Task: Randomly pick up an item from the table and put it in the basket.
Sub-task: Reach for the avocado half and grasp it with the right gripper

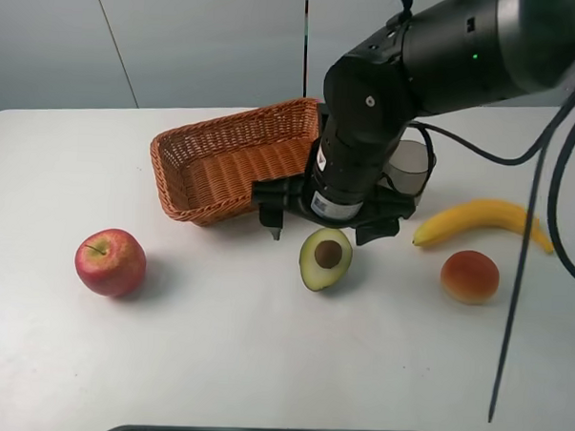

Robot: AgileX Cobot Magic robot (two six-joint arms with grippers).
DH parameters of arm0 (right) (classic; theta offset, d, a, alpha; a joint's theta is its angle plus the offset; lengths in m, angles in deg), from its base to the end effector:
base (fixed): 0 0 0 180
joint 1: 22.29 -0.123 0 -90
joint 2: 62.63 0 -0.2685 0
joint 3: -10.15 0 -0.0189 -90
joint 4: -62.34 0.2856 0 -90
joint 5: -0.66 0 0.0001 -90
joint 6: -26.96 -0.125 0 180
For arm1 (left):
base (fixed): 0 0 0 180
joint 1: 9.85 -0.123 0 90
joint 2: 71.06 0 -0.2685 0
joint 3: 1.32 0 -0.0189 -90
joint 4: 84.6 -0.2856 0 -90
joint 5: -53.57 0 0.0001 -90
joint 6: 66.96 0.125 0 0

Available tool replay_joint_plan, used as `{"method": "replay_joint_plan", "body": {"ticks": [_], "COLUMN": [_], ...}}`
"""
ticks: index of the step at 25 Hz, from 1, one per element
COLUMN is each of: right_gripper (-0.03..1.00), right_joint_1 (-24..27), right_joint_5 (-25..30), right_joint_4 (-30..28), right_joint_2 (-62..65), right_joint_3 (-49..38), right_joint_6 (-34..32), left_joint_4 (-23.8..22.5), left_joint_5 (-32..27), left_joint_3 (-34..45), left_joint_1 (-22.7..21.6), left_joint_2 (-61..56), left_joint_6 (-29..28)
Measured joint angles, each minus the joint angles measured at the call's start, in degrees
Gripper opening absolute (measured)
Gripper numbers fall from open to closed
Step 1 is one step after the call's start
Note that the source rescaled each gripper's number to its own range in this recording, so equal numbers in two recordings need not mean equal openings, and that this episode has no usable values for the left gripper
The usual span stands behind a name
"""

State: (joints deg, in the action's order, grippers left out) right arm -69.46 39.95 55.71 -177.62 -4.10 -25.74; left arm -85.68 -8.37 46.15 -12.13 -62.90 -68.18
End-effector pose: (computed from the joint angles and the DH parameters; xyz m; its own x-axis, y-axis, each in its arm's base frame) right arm 0.2594 0.2664 0.0782 -0.9817 0.0237 -0.1892 0.0046 0.9949 0.1008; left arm 0.0699 0.0049 0.2800 -0.4617 -0.0308 -0.8865 -0.0603 0.9982 -0.0033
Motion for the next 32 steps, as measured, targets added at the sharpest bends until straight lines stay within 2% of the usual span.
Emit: {"method": "replay_joint_plan", "body": {"ticks": [7,12,27,28,29,30,31,32], "right_gripper": [1.00,1.00,1.00,0.95,0.76,0.50,0.01,0.00], "right_joint_1": [1.77,1.91,1.95,1.95,1.95,1.95,1.95,2.05], "right_joint_5": [-0.02,-2.29,-4.78,-4.78,-4.78,-4.78,-4.78,-4.78], "right_joint_4": [-2.39,-3.30,-3.30,-3.30,-3.30,-3.30,-3.30,-3.30], "right_joint_2": [-3.85,-5.38,-10.79,-10.79,-10.79,-10.79,-10.79,-10.79], "right_joint_3": [0.43,0.52,0.52,0.52,0.52,0.52,0.52,0.56], "right_joint_6": [-3.31,-5.11,-6.14,-6.14,-6.14,-6.14,-6.14,-6.14], "left_joint_4": [0.00,0.00,0.00,0.00,0.00,0.00,0.00,0.00], "left_joint_5": [0.00,0.00,0.00,0.00,0.00,0.00,0.00,0.00], "left_joint_3": [0.00,0.00,0.00,0.00,0.00,0.00,0.00,0.00], "left_joint_1": [0.00,0.00,0.00,0.00,0.00,0.00,0.00,0.00], "left_joint_2": [0.00,0.00,0.00,0.00,0.00,0.00,0.00,0.00], "left_joint_6": [0.00,0.00,0.00,0.00,0.00,0.00,0.00,0.00]}}
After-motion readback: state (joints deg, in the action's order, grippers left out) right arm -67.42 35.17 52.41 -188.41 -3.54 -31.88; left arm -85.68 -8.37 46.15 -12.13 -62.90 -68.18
